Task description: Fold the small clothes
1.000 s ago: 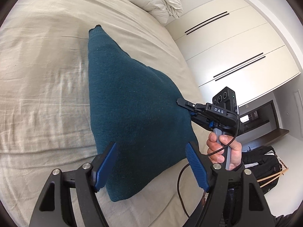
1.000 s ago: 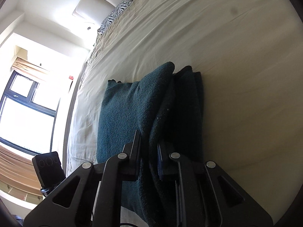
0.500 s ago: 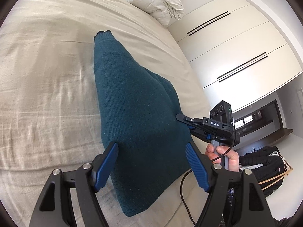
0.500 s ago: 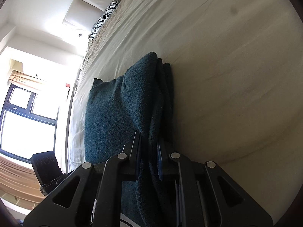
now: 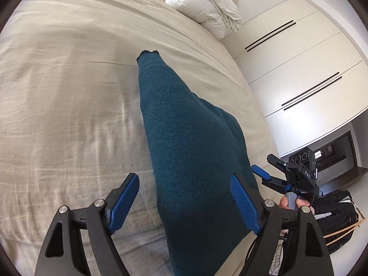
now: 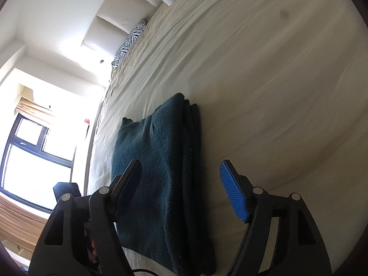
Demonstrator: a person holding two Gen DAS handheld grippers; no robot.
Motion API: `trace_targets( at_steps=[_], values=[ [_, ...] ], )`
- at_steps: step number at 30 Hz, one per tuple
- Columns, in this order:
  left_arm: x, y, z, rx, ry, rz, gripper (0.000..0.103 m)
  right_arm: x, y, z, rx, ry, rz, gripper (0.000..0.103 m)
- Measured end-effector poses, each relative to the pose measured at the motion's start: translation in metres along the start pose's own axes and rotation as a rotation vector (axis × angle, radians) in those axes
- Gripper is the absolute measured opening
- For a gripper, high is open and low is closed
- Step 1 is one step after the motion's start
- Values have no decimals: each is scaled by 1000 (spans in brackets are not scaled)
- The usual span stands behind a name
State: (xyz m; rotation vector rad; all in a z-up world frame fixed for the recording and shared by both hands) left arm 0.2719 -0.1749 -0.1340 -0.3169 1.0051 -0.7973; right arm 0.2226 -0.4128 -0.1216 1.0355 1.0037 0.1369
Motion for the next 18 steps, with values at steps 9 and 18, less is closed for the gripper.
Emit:
trace_targets(
  at_steps=[9, 18],
  values=[
    [42, 5, 4, 14, 128, 8, 81, 41, 2, -6, 34, 112, 26, 68],
    [48, -6, 1, 34, 167, 82, 54, 56, 1, -15, -54, 124, -154, 31]
  ],
)
Point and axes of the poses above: each gripper's, at about its wrist camera, not at the fingertips, and x roughly the way its jaws point, y to its left, z to its top, the point moved 9 cm from there along x, roughly the way its jaws point, and after that the axes turned 13 degrees about x, right-handed, at the moved point
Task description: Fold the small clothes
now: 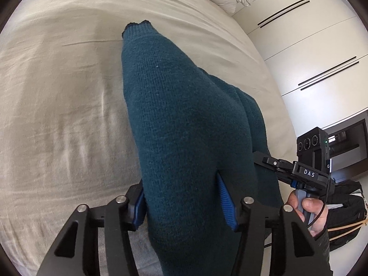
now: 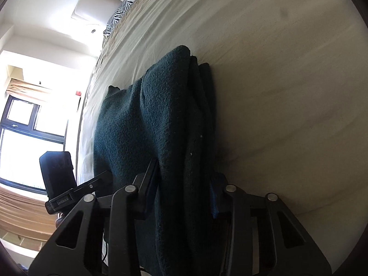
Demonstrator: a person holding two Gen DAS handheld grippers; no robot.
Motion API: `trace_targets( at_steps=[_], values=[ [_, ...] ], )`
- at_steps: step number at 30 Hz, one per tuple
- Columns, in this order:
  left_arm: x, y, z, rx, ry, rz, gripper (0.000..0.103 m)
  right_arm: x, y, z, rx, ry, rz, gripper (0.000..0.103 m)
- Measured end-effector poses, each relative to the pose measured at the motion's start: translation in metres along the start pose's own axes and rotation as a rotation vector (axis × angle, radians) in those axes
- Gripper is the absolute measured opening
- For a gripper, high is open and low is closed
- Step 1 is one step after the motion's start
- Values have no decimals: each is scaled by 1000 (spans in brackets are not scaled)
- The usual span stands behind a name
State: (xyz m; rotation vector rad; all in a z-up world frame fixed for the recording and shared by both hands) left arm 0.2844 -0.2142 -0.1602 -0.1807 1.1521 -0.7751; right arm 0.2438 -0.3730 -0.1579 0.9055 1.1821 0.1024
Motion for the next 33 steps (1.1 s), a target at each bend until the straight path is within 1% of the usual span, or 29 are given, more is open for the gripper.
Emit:
trace_targets(
  at_steps=[2, 5, 7, 8, 11, 14, 19, 24, 28, 33],
  values=[
    [0, -7, 3, 27, 7, 39, 50, -1, 13, -6, -92, -47, -107, 25],
    [-3, -13, 9, 44, 9, 68, 45, -6, 35, -16, -230, -118, -280, 22],
    [-10, -14, 6, 39, 0, 69, 42, -13, 52, -26, -312, -162, -354, 21],
    [-16, -15, 4, 40, -4, 78, 41, -17, 62, -34, -341, -177, -366, 21],
    [-42, -14, -6, 58, -32, 122, 41, -27, 90, -58, -393, -193, -369, 20],
    [-76, -8, -20, 69, -69, 147, 41, -31, 116, -87, -451, -206, -371, 20],
    [-141, 14, -54, 65, -117, 191, 41, -30, 165, -142, -516, -199, -301, 20],
    [-191, 47, -93, 45, -127, 247, 41, -8, 204, -202, -581, -140, -246, 20],
    [-204, 81, -123, -11, -121, 254, 41, 15, 218, -234, -583, -93, -209, 20],
    [-189, 115, -149, -50, -85, 246, 43, 47, 207, -259, -554, -38, -216, 20]
  ],
)
Point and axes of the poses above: each gripper's, at about its wrist camera, not at the fingertips, and x roughly the way its jaws point, y to its left, z to its top, the point moved 9 cm from there along x, roughly the way its jaws point, and after that the axes turned 13 degrees about x, right-handed, at the moved point
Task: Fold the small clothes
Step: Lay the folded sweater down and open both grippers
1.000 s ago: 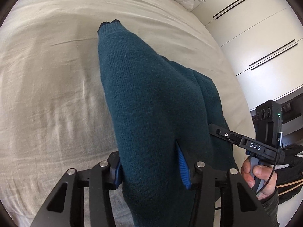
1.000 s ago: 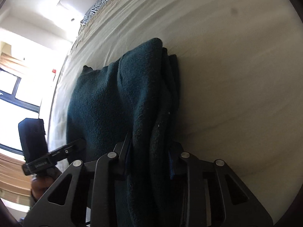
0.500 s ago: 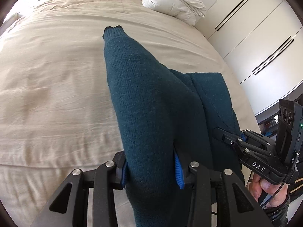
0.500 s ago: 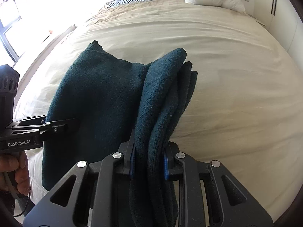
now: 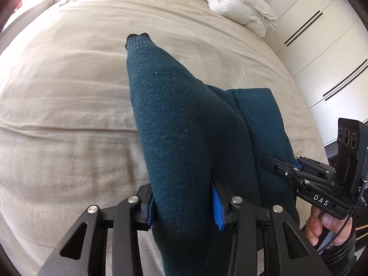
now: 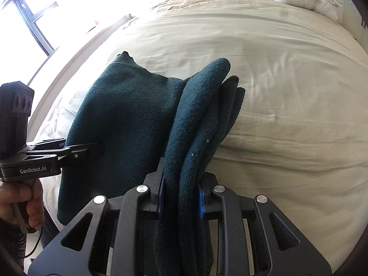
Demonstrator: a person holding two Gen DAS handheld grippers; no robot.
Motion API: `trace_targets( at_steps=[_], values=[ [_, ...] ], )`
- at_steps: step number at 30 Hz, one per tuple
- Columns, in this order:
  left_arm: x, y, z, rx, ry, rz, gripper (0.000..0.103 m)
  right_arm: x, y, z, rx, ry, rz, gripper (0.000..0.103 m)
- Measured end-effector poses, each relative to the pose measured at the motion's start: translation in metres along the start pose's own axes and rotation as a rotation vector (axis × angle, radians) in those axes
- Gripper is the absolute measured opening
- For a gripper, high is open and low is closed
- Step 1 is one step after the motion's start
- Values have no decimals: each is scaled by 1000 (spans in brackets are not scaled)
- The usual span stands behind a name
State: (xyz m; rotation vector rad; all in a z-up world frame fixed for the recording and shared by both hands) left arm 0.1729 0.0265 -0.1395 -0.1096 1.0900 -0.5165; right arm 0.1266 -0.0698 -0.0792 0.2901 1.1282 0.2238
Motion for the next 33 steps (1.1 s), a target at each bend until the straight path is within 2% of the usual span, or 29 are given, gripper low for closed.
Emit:
trace_targets(
  at_steps=[4, 6, 9, 13, 20, 24, 26, 28, 31, 33],
  values=[
    [17, 11, -9, -52, -15, -50, 50, 22, -21, -9, 87, 21, 19, 21],
    [20, 11, -12, -43, -18, -46, 57, 29, -27, -4, 140, 33, 73, 22],
    [20, 13, -13, -34, -19, -25, 64, 33, -33, -7, 163, 34, 96, 25],
    [24, 17, -16, -45, -27, -14, 73, 39, -46, -7, 177, 13, 89, 45],
    [7, 22, -19, -85, -72, -5, 74, 39, -74, -6, 279, -18, 142, 58],
    [-21, 23, -23, -93, -137, 51, 74, 19, -91, -10, 331, -59, 134, 62],
    [-37, 21, -23, -81, -179, 77, 74, 11, -103, -13, 366, -78, 114, 62],
    [-55, 15, -22, -51, -228, 117, 75, 2, -114, -17, 419, -89, 132, 62],
    [-87, -6, -18, 38, -333, 190, 87, -21, -117, -20, 431, -149, 136, 62],
    [-113, -24, -15, 109, -422, 256, 102, -46, -111, -20, 395, -215, 122, 62]
  ],
)
Point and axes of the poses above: each gripper's, at about its wrist camera, not at the fingertips, and x roughly the way its jaws point, y to its left, z to its top, the point moved 9 cm from there along x, roughly the way its jaws point, and after that the axes turned 13 degrees about x, right-handed, at the moved point
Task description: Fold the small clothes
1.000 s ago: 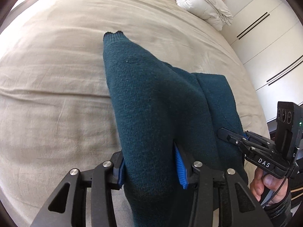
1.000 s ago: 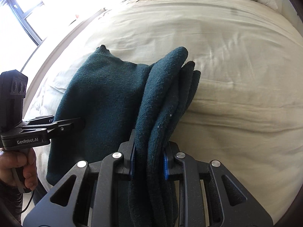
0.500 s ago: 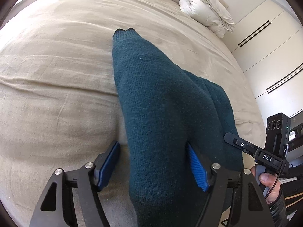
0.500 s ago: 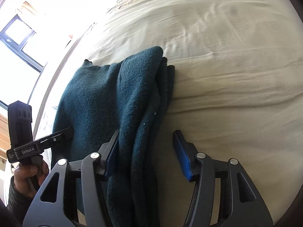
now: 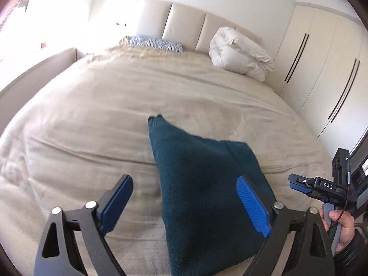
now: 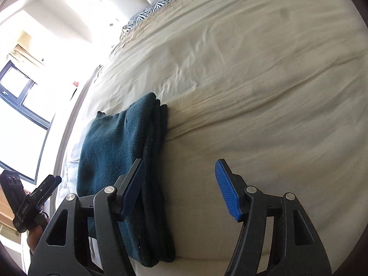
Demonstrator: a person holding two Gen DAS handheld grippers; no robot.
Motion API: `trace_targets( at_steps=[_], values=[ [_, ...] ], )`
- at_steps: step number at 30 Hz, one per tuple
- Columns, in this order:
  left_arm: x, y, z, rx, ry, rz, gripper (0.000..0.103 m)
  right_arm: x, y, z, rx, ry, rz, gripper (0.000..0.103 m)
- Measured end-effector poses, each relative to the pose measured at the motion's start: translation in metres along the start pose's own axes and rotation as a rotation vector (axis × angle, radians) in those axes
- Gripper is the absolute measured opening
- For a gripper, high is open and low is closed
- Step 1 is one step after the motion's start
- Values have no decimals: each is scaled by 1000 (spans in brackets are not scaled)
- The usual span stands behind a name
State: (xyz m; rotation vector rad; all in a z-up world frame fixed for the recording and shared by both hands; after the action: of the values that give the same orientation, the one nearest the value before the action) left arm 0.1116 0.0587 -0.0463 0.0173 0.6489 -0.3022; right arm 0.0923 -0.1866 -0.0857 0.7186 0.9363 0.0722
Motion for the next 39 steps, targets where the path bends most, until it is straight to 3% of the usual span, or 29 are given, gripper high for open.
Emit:
trace_targets(
  at_steps=[4, 6, 8, 12, 14, 16, 20, 27, 34, 39],
  values=[
    [-56, -24, 34, 127, -199, 113, 103, -57, 34, 8, -112, -182, -11, 63],
    [-81, -32, 49, 171, -245, 168, 103, -90, 54, 12, -182, -288, -23, 69],
    [-102, -40, 64, 219, -280, 222, 103, -126, 74, 14, -222, -403, -6, 84],
    [-151, -53, 83, 258, -375, 332, 103, -203, 107, 17, -266, -659, 34, 103],
    [-160, -54, 87, 242, -360, 367, 103, -233, 116, 19, -255, -749, 20, 103],
    [-158, -56, 87, 228, -320, 318, 103, -253, 124, 20, -248, -779, 40, 103],
    [-140, -52, 69, 171, -234, 313, 103, -262, 131, 14, -238, -727, 67, 103],
    [-83, -43, 14, 83, -6, 268, 103, -188, 104, -18, -210, -386, -110, 103],
    [-49, -44, -41, 37, 171, 237, 103, -122, 85, -63, -248, -229, -226, 103],
    [-40, -40, -53, 19, 212, 233, 103, -89, 86, -93, -318, -156, -281, 103]
  ],
)
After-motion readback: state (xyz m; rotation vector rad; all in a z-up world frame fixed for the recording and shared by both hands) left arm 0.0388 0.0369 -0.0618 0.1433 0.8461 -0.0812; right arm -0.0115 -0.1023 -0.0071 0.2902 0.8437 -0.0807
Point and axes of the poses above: each gripper's, at about its wrist camera, not at the fingertips, and x roughly the way its jaws point, y to its left, z to its top, the point moved 9 cm from there along x, roughly the way its jaws point, and after that the axes turned 13 degrees about x, right-handed, at the moved point
